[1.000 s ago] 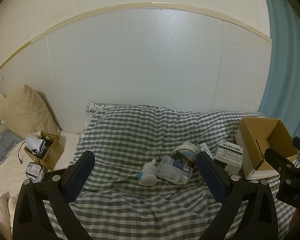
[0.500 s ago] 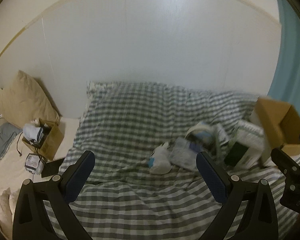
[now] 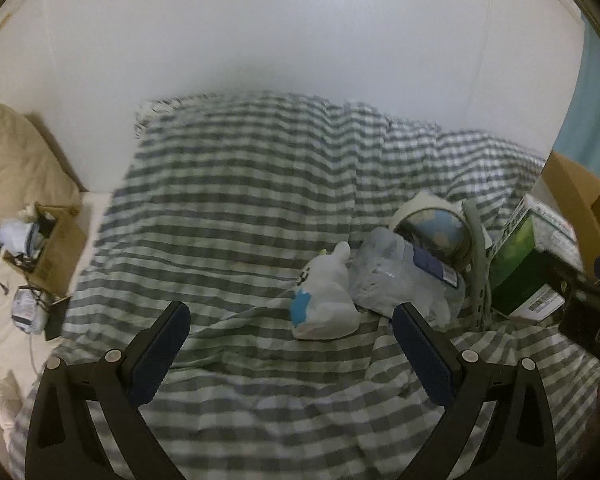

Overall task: Organize objects
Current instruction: 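Grasp the green-white medicine box with right tool while left tool grasps white plush toy, then carry both items to the cardboard box and open both tools inside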

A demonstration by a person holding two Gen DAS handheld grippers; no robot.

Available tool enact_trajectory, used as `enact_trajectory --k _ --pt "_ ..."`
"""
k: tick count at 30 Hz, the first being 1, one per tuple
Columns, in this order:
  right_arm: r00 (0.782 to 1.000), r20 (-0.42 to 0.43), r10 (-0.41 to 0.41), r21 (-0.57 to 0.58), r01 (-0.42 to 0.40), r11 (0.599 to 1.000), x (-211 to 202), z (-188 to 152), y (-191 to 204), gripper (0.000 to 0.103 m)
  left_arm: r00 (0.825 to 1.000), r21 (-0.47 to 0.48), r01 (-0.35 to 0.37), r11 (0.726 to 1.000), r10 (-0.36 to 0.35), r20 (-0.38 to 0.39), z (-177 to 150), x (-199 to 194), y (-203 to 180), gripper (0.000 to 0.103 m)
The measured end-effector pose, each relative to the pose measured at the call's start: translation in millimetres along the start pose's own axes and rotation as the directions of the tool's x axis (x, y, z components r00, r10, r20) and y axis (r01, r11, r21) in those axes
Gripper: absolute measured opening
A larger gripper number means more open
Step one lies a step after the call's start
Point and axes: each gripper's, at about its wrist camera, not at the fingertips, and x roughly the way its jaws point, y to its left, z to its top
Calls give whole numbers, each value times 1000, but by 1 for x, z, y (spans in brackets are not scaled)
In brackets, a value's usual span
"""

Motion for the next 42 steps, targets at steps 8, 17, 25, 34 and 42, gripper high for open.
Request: enact_trajectory --k 8,17,25,34,42 --pt "999 -21 -29 32 30 999 32 8 4 103 993 -20 -6 1000 4 -121 0 51 0 101" --pt "998 -35 -44 48 46 998 52 7 -4 90 981 33 32 999 -25 -190 -2 74 -11 65" --pt "1000 12 -20 28 20 999 32 5 -7 88 986 15 77 997 -74 -150 -4 46 -4 52" --pt "994 99 47 -8 -46 999 -37 8 -23 88 999 -14 47 999 -47 -11 11 -39 10 52" --pt "960 234 156 -56 -147 988 -138 29 -61 87 981 36 81 996 -86 176 45 -154 -17 52"
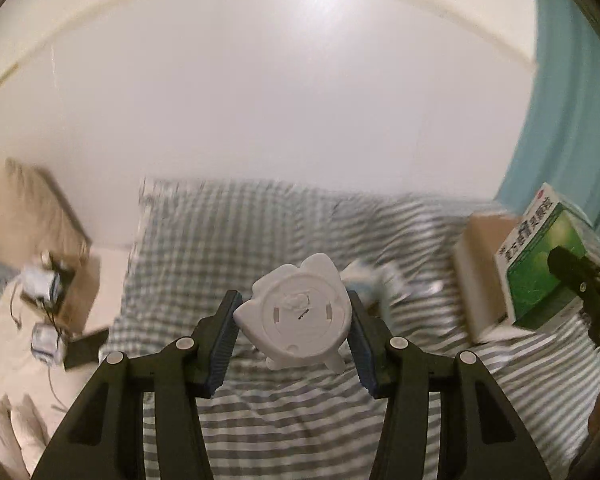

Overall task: Organize objects
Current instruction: 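Carry both items to the cardboard box and open both tools inside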

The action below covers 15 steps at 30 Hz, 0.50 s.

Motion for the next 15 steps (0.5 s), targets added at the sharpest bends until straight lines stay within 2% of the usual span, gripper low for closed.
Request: enact_trajectory --k 3,7,10,15 --pt "999 46 29 -4 -29 1000 -38 15 -20 87 997 30 48 998 -50 53 20 -26 -29 52" --pt "996 80 42 -22 -41 999 -76 39 -57 87 983 76 163 984 -168 73 44 -43 -84 52" --pt "996 85 27 -39 -24 999 -85 52 -85 87 973 120 215 969 -223 62 55 -38 -127 52" --pt "997 71 -20 -12 21 1000 -63 68 -137 87 961 164 272 948 -276 3 65 -6 -186 52"
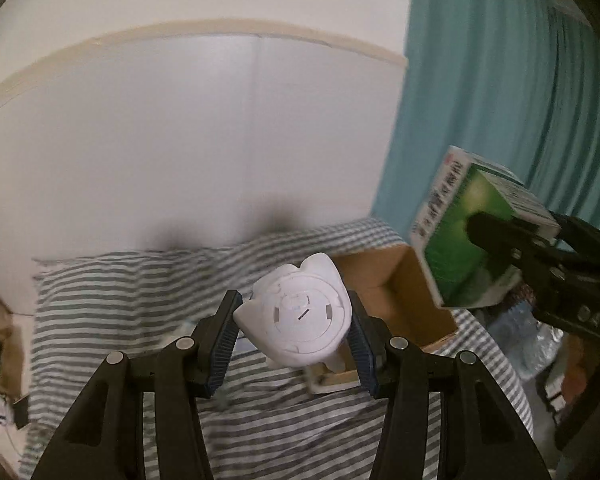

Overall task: Organize objects
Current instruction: 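Carry both items to the cardboard box and open both tools inside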

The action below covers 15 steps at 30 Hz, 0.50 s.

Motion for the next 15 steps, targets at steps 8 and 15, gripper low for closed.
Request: enact_trajectory --k 8,15 --pt "985 -172 -4 83 19 996 91 -24 -57 87 994 14 51 999 -49 -97 4 91 -32 52" --pt "966 -259 8 104 19 994 135 -47 -72 87 986 59 65 996 -55 -160 -17 139 -64 52"
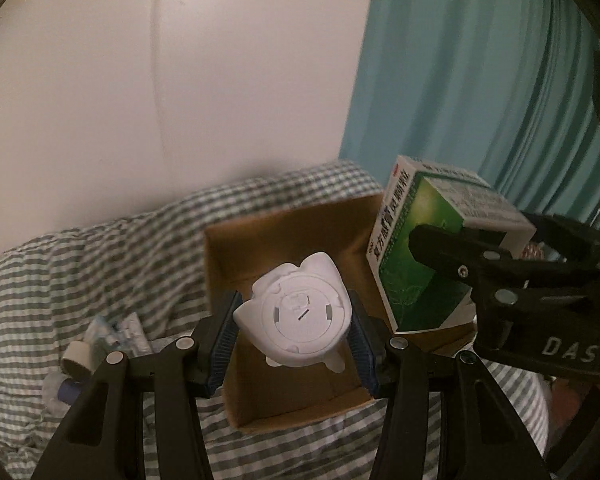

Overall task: Organize objects
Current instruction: 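Carry both items to the cardboard box and open both tools inside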

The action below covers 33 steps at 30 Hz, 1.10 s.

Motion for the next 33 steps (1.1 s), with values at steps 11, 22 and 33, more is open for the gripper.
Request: enact_trajectory --k 11,22,33 --pt "1000 -7 16 49 -15 999 5 -12 -12 100 1000 -45 18 999 -18 -6 -9 -5 -2 87" --pt "987 141 -83 69 73 995 -82 -9 -7 103 989 -60 -68 996 75 127 -4 -109 45 101" --pt "964 265 -6 -37 17 999 -196 -12 96 103 942 -134 -225 965 251 224 -34 -229 125 103"
